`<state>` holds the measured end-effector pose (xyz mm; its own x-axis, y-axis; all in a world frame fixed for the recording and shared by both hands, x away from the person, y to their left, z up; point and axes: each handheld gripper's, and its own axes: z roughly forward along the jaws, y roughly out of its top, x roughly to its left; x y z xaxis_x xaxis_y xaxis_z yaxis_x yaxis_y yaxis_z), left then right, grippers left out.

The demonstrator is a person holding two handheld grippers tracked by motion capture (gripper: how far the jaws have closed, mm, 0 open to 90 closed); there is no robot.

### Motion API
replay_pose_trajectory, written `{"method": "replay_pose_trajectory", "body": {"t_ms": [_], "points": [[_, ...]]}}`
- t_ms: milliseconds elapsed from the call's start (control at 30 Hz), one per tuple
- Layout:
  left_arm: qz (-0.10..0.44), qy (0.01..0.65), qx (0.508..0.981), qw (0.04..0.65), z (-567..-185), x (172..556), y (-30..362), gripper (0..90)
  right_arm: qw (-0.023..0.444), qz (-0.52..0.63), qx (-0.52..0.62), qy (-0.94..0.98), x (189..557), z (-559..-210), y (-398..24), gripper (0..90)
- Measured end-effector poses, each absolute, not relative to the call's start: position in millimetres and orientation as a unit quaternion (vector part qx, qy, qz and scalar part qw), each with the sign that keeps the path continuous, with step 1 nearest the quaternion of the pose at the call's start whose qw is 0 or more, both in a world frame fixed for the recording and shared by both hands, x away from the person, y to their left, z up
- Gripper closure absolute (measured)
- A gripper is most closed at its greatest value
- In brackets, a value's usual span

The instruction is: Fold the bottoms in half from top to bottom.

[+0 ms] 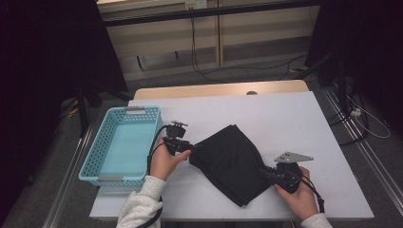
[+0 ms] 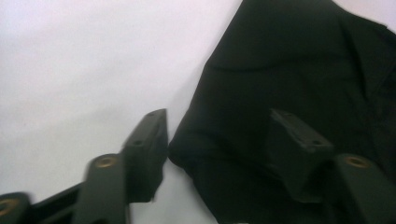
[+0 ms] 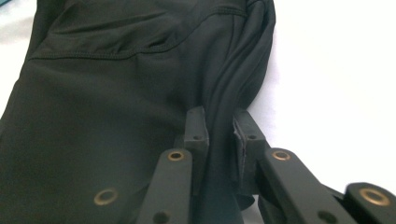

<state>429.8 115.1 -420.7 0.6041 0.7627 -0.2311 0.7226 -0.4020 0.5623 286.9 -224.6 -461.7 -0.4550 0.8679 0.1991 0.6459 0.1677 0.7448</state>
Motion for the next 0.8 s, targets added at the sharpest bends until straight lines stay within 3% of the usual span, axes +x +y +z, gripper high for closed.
{"method": "replay_pose_trajectory", "body": {"t_ms": [267, 367, 800], "points": [[0.043, 0.459, 0.834, 0.303, -440, 428, 103, 26.7, 0.136, 0.407, 0.496, 0.754, 288, -462, -225, 79.3], [0.036, 0.465, 0.837, 0.286, -437, 423, 95, 28.6, 0.135, 0.408, 0.499, 0.752, 288, -463, -225, 79.4], [0.006, 0.473, 0.848, 0.240, -430, 424, 92, 73.9, 0.132, 0.411, 0.499, 0.752, 290, -463, -222, 79.8]]}}
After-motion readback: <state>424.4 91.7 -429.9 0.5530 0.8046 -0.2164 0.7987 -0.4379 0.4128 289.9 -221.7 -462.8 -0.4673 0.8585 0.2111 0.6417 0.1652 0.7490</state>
